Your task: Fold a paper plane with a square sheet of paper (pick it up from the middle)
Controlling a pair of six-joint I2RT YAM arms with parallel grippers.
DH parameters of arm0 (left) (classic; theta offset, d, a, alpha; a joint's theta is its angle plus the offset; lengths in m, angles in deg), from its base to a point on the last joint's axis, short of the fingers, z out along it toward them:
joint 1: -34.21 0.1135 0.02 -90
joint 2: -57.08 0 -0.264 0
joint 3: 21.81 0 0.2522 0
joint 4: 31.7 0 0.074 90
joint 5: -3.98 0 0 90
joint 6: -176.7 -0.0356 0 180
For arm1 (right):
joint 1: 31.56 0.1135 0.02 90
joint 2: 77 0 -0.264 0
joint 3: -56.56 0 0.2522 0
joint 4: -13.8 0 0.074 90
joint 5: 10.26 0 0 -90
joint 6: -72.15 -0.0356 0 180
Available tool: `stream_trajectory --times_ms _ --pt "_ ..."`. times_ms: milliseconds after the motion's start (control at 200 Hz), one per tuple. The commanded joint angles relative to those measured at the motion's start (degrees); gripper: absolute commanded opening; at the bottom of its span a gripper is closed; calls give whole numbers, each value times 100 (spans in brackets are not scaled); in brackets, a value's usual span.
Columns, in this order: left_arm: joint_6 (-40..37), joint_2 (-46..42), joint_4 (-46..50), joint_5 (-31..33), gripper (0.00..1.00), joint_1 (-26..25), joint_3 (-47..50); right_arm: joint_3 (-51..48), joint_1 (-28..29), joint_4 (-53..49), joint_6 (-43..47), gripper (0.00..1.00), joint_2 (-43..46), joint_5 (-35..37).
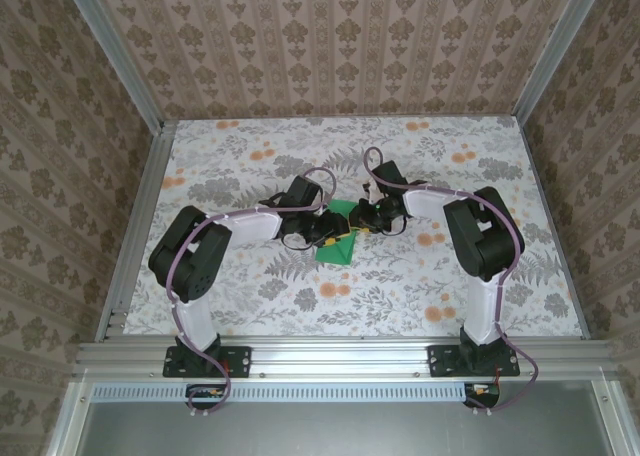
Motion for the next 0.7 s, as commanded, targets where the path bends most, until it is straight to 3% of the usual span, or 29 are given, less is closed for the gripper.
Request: stream_trajectory --times_ms 0,270,695 --pt "26 92 -26 127 37 5 26 -227 -51 12 -101 29 339 -122" --pt "12 128 -10 197 32 23 105 -753 -95 285 -80 38 985 -248" --pt "21 176 -5 235 28 29 129 -1607 -103 930 -235 42 1607 -797"
